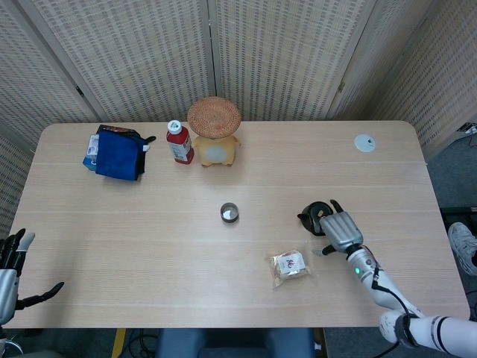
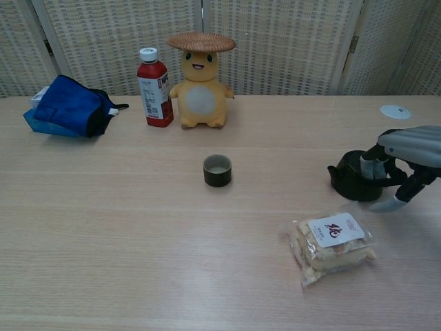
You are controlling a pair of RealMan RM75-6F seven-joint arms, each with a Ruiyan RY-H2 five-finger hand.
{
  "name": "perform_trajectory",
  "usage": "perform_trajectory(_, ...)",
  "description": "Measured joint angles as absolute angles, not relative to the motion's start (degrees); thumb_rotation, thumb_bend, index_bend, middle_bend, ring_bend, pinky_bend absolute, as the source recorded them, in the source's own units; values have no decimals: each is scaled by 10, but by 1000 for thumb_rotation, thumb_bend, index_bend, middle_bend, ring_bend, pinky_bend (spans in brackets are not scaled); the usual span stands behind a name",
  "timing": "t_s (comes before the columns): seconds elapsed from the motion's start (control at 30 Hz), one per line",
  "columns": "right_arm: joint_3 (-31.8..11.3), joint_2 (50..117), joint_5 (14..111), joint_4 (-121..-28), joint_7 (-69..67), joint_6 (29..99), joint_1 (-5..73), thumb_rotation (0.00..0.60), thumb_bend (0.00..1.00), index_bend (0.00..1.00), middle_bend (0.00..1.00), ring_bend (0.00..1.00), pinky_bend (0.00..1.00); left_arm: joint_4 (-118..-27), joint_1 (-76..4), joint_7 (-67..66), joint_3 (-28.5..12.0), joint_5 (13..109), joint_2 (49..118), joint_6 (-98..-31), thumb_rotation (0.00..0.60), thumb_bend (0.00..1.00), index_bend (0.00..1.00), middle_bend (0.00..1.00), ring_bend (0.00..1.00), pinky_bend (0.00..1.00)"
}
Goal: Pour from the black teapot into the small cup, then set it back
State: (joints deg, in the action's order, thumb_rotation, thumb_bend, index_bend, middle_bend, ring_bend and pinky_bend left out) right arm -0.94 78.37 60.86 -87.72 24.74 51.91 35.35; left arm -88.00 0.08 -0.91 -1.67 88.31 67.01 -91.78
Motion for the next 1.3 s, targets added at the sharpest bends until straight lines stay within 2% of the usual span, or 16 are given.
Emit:
perform_trajectory(0.37,0,786,602,-876,258,521,345,412,0,467,524,454,0,-877,-1,-7,-17,885,672,-916,363,50,0,0,0,0)
perform_trajectory(0.6,2,789,595,-873,259,523,340,514,0,523,584,471,0,-879,0,-8,-17,884,672,-916,363,49,0,0,0,0)
perform_trajectory(0.7,0,792,597,-869,256,524,338,565,0,576,635,525,0,-880,1,-10,-16,884,671,-918,362,49,0,0,0,0)
perform_trajectory(0.8,-3,794,600,-865,250,523,339,599,0,651,709,621,0,-881,2,-11,-16,884,670,-919,363,50,0,0,0,0)
perform_trajectory(1.03,-24,786,596,-862,200,496,347,600,0,801,872,790,0,-884,6,-13,-16,882,667,-923,362,49,0,0,0,0)
perform_trajectory(1.13,-36,781,593,-860,176,479,353,600,0,837,910,827,6,-885,6,-14,-17,881,666,-924,363,50,0,0,0,0)
perform_trajectory(1.3,-53,775,588,-849,144,450,367,592,0,898,962,874,74,-888,6,-17,-17,882,664,-924,363,50,0,0,0,0)
